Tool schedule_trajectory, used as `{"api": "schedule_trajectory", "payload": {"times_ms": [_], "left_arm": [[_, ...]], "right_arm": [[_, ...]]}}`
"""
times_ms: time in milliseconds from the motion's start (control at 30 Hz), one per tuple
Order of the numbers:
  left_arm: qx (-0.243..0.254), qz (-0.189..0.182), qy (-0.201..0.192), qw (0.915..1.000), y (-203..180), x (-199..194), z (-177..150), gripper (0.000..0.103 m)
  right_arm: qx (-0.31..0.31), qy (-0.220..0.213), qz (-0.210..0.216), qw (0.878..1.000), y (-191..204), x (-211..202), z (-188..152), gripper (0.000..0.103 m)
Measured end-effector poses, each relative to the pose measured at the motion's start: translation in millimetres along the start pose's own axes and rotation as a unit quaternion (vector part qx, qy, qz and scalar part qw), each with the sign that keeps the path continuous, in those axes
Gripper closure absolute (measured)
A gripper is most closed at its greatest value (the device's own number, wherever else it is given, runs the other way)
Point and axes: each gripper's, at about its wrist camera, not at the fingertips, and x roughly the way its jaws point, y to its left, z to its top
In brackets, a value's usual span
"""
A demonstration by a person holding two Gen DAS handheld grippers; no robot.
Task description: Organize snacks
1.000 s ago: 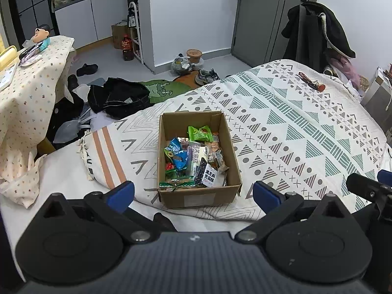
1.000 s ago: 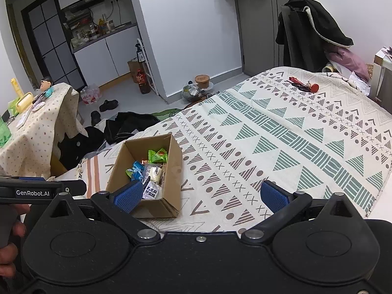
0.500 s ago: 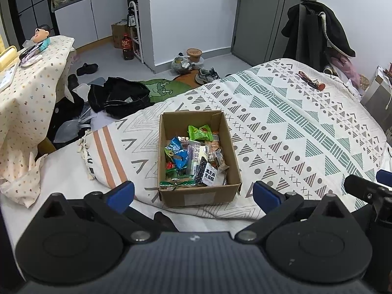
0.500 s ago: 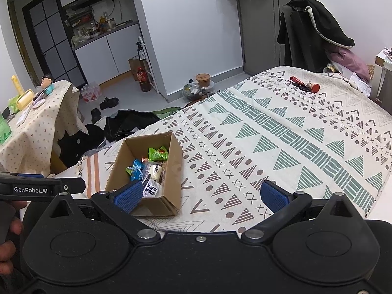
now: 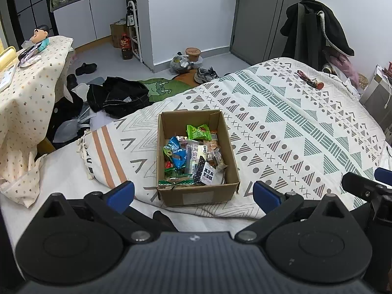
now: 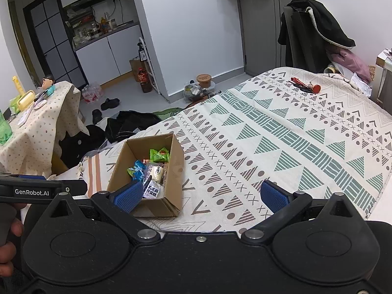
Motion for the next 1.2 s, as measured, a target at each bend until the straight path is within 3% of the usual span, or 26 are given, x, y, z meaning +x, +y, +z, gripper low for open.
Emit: {"api": "schedule_trajectory", "payload": {"times_ms": [1200], "left_arm": [[0.002,-0.002,0.006,1.0000,-4.6,4.5,-4.4,0.001]], "right_arm": [[0.005,0.003,-0.002,1.000,-4.2,0.9,-2.1,0.000]]}}
